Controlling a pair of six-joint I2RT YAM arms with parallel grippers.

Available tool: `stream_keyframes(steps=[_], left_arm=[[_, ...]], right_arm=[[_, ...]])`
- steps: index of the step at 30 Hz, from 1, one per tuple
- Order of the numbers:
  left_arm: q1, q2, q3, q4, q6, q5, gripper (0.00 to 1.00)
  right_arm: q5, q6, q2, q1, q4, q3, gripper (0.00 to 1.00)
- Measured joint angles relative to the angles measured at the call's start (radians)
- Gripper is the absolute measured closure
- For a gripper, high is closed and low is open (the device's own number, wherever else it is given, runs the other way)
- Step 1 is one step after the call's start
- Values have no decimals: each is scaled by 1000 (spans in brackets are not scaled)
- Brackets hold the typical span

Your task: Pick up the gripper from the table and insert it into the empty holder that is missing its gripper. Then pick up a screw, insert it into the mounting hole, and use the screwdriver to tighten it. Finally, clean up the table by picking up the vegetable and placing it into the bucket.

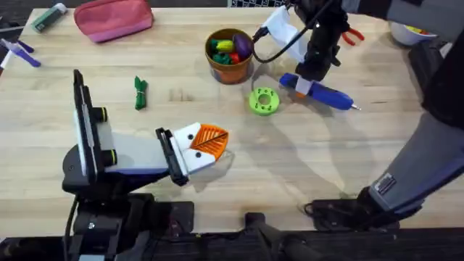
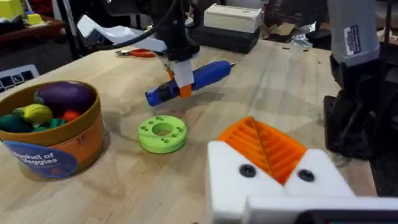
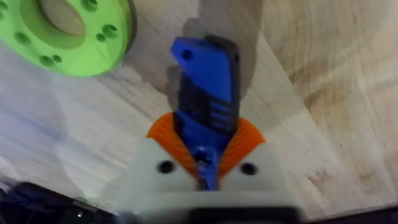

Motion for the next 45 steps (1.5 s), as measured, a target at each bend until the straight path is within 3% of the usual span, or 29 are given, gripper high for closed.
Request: stream_keyframes(steps=[5, 6, 17, 18, 22, 25, 37, 41, 45], left_arm=[[0, 0, 0, 0, 0, 0, 994], [0, 0, 0, 0, 0, 0, 994], [0, 0, 0, 0, 0, 0, 993], [0, 0, 0, 1, 6, 0, 928], [0, 0, 0, 0, 4, 0, 305], [0, 0, 0, 0, 0, 0, 43], [0, 0, 0, 15, -6, -40, 15], [0, 0, 1, 46, -85, -172, 15], [0, 0, 48, -26, -110, -332, 15]], right_arm=[[7, -1, 0, 0, -7, 2, 105], [8, -2, 0, 0, -7, 3, 55], [15, 42, -11, 0, -8, 3, 24], [15, 52, -20, 0, -8, 3, 24], [17, 102, -95, 5, -11, 22, 21], [17, 156, -181, 15, -11, 53, 20], [17, 502, -464, 60, -16, 100, 16], [17, 618, -539, 73, -19, 100, 19], [17, 693, -619, 103, -25, 100, 19]])
